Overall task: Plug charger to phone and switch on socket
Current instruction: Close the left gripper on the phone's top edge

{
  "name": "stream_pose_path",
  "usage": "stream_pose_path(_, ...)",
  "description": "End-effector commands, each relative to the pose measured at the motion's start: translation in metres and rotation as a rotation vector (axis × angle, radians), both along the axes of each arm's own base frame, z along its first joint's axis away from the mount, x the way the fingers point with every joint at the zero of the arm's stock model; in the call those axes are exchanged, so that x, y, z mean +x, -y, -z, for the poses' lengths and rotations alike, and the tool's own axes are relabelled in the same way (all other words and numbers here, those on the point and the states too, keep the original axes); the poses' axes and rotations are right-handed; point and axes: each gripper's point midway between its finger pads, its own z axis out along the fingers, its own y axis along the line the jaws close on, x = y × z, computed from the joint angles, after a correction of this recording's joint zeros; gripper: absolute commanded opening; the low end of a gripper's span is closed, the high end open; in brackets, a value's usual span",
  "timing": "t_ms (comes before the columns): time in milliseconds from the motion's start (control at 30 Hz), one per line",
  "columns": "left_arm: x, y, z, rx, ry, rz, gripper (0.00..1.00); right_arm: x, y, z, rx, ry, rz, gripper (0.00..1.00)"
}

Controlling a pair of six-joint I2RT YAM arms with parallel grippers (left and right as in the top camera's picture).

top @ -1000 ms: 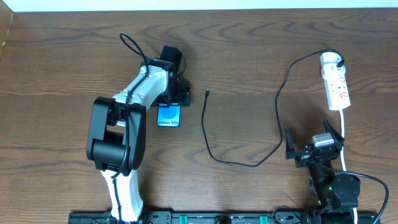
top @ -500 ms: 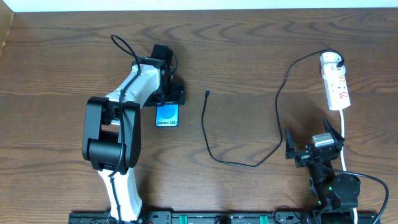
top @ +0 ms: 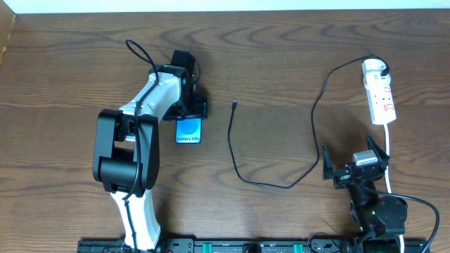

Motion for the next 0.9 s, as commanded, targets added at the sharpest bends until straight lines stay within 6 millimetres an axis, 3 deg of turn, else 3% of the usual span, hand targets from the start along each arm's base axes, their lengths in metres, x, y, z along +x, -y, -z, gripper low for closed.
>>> stream_pose_path(0, -0.013, 0.006, 0.015, -0.036, -0.064, -0.010, 0.84, 0.000, 0.000, 0.000, 0.017, -0.002, 0.003, 0.99)
stream_pose_path(400, -0.027, 0.015, 0.029, -0.030, -0.083, 0.018, 0.84, 0.000, 0.000, 0.000, 0.017, -0.002, 0.003, 0.99)
stream_pose_path(867, -0.027, 0.014, 0.030, 0.022, -0.073, 0.040, 0.83, 0.000, 0.000, 0.000, 0.017, -0.002, 0.003, 0.99)
